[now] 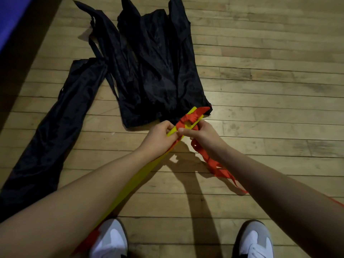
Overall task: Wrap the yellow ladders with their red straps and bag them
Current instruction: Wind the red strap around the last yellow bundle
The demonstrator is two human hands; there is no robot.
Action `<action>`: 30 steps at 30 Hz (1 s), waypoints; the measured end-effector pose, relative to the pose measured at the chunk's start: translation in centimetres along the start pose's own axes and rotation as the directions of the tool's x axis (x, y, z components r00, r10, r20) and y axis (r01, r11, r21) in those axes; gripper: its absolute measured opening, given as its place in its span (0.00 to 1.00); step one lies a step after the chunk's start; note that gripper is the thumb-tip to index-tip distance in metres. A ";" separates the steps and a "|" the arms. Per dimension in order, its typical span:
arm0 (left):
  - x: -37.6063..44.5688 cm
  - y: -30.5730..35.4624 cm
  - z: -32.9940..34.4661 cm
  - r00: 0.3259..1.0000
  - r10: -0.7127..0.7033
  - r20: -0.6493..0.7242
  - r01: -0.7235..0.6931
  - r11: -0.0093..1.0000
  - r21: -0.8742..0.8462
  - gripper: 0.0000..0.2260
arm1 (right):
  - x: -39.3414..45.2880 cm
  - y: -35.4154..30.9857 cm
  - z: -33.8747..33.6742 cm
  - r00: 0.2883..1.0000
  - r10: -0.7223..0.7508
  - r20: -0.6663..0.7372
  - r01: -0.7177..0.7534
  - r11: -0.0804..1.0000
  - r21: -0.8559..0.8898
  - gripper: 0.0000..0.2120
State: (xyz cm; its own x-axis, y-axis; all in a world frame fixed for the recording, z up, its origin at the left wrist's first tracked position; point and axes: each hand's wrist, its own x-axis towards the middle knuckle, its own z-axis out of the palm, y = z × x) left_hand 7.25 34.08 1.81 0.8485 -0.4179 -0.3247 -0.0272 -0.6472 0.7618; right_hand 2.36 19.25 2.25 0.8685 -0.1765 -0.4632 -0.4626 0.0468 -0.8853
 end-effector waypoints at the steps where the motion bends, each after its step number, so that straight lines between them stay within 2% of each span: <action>1: 0.0 0.1 0.1 1.000 0.016 -0.027 -0.015 0.999 0.047 0.08 | 0.1 0.0 0.2 1.000 -0.015 -0.019 0.014 1.000 -0.009 0.07; 3: 0.2 0.0 -0.1 0.999 0.048 -0.021 -0.046 0.996 0.080 0.09 | 0.2 -0.2 0.2 0.998 -0.034 -0.046 0.032 0.998 -0.046 0.08; 6: 0.3 -0.1 -0.8 0.985 0.059 0.160 -0.056 0.998 -0.026 0.13 | 0.3 -0.5 0.2 0.999 -0.052 -0.017 0.051 0.996 -0.069 0.08; 8: 0.1 0.2 -1.0 0.955 0.045 0.294 0.014 0.981 -0.195 0.16 | 0.3 -0.4 0.2 0.999 -0.053 -0.002 0.053 0.996 -0.075 0.08; 10: 0.2 0.5 -1.1 0.929 0.003 0.371 0.122 0.942 -0.314 0.14 | 0.3 -0.2 0.1 0.999 -0.051 0.000 0.050 0.996 -0.074 0.07; 13: 0.6 0.5 -1.1 0.891 -0.063 0.449 0.200 0.943 -0.265 0.12 | 0.5 0.0 -0.2 0.998 -0.040 -0.039 0.038 0.998 -0.050 0.09; 17: 0.7 0.4 -0.5 0.946 -0.025 0.324 0.096 0.974 -0.204 0.10 | 0.8 0.0 0.0 0.997 -0.065 -0.046 0.063 0.997 -0.054 0.11; 21: 0.8 0.2 -0.1 0.980 -0.060 0.188 0.083 0.990 -0.115 0.12 | 1.0 0.0 -0.6 1.000 -0.023 0.004 0.024 0.987 -0.161 0.14; 26: 0.8 -0.6 0.1 0.997 -0.071 0.001 0.071 0.990 0.126 0.16 | 1.0 -0.3 -1.4 0.980 0.112 0.165 -0.059 0.953 -0.296 0.09; 30: 0.6 -0.7 0.2 0.995 -0.076 -0.065 0.086 0.979 0.183 0.19 | 1.0 -0.5 -1.8 0.938 0.218 0.271 -0.090 0.904 -0.417 0.04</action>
State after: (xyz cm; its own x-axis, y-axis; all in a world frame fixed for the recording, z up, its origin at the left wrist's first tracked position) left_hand 7.64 34.15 0.94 0.8809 -0.3252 -0.3440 -0.0501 -0.7867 0.6153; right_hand 3.13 17.30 2.25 0.7618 0.1107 -0.6383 -0.5705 -0.3520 -0.7420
